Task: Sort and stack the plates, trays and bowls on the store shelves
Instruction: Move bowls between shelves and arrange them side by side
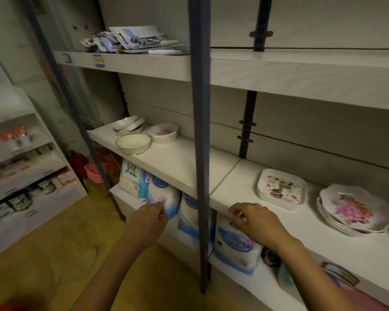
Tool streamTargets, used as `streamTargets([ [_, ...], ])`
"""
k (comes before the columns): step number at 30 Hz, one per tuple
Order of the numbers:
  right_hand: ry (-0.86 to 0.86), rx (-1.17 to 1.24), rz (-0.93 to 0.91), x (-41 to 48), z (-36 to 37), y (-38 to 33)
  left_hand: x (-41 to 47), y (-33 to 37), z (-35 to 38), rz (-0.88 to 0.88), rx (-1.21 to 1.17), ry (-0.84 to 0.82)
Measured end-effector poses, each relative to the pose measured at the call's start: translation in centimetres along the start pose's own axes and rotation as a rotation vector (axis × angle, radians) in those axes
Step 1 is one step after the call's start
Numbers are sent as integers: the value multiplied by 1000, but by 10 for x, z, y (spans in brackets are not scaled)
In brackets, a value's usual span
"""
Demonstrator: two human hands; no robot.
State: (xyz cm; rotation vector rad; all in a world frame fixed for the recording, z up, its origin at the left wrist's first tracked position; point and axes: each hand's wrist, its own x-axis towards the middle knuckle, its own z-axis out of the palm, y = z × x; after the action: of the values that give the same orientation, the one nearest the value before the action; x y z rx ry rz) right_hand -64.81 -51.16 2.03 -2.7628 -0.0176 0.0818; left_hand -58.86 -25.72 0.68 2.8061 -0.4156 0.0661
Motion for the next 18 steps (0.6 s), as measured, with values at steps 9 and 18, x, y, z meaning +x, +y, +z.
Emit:
streamTargets([
  [9,51,-40,-103,69,27,-88,28,-85,-31,-8,54,33],
  [18,53,-3,-157,198,48,-147,109,-178,-48,-60,20,31],
])
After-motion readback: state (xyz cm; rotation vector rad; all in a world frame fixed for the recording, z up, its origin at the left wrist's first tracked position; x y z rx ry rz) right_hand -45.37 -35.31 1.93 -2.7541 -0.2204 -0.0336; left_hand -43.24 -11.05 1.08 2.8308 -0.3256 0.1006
